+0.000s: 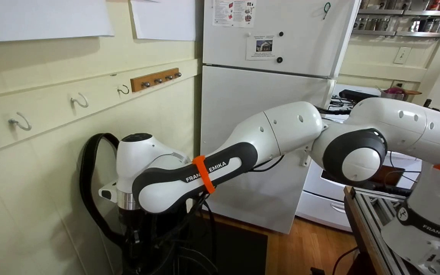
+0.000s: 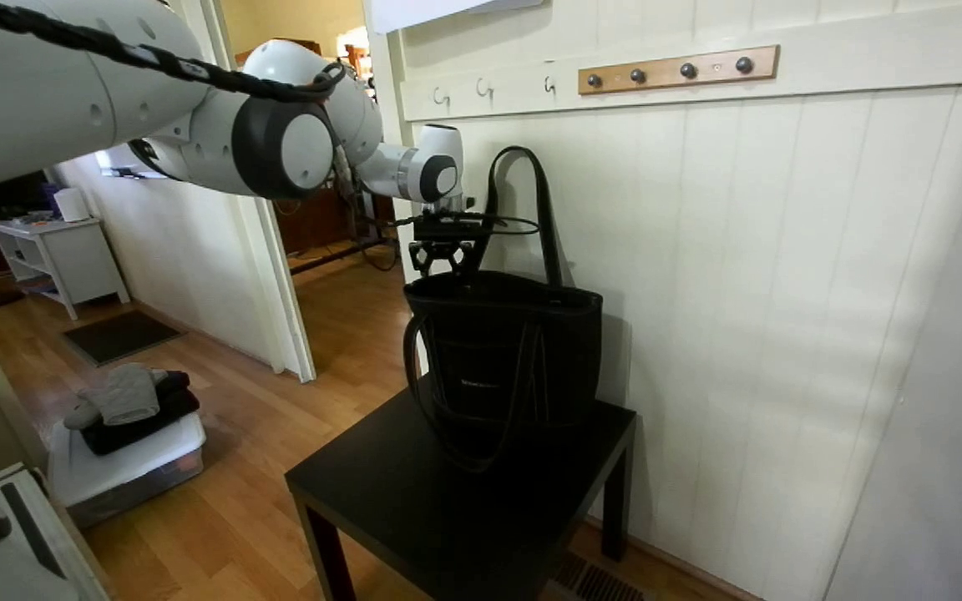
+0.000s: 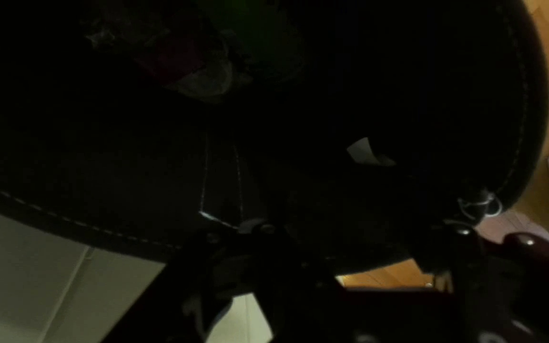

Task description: Pick up the bottle and put it in the bag

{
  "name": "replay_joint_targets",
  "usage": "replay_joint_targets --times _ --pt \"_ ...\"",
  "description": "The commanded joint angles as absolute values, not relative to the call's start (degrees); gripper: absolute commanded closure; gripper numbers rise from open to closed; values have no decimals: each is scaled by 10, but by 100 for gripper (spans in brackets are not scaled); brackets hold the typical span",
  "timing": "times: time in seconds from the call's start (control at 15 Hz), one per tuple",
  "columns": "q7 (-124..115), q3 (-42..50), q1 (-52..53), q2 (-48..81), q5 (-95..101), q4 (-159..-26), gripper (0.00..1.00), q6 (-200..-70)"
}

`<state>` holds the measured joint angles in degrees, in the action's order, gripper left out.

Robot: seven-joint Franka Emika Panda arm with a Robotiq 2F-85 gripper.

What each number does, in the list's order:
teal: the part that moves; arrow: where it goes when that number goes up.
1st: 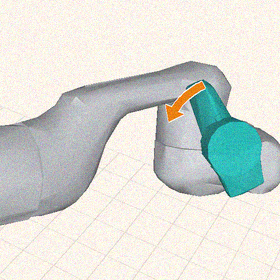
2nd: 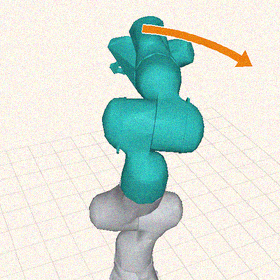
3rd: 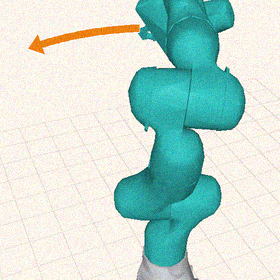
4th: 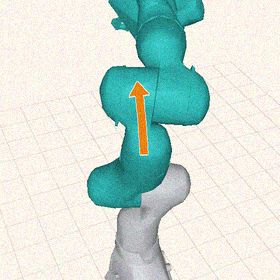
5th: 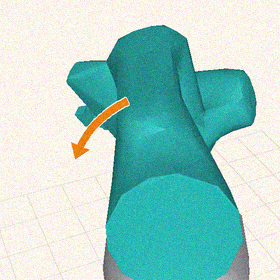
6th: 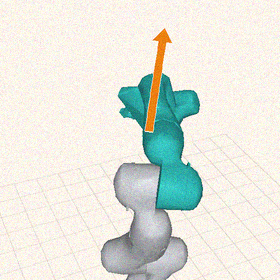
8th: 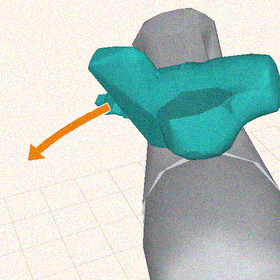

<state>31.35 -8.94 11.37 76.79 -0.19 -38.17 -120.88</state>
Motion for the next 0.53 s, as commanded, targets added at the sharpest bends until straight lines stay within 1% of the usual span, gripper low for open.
replay_joint_targets --times 0.0,0.07,0.13,0.47 --pt "276 -93 97 699 -18 -487 7 -1223" --pt "269 -91 93 681 -20 -515 1 -1231" --pt "260 -90 89 664 -22 -542 0 -1236" --pt "253 -91 64 591 -31 -657 0 -1235"
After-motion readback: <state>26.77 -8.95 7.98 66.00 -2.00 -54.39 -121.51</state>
